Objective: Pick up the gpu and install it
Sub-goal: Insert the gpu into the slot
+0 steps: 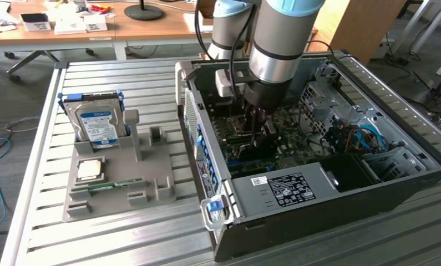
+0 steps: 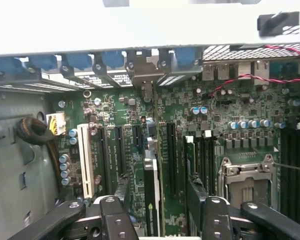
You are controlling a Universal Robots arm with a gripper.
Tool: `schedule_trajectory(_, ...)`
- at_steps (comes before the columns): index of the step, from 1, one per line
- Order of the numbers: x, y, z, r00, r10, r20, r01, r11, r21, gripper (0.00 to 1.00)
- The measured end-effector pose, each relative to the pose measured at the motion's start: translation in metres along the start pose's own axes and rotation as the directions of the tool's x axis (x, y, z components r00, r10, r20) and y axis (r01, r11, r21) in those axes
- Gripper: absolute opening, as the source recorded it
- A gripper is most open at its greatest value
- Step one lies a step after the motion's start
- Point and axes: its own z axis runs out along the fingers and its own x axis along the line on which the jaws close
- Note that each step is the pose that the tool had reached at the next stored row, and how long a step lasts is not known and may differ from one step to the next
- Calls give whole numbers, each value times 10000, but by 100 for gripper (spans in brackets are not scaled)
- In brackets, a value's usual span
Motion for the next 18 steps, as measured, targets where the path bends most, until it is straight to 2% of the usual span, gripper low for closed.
schedule_trajectory(18,-10,-6,-234,10000,-1,-5,1,10000,0,58)
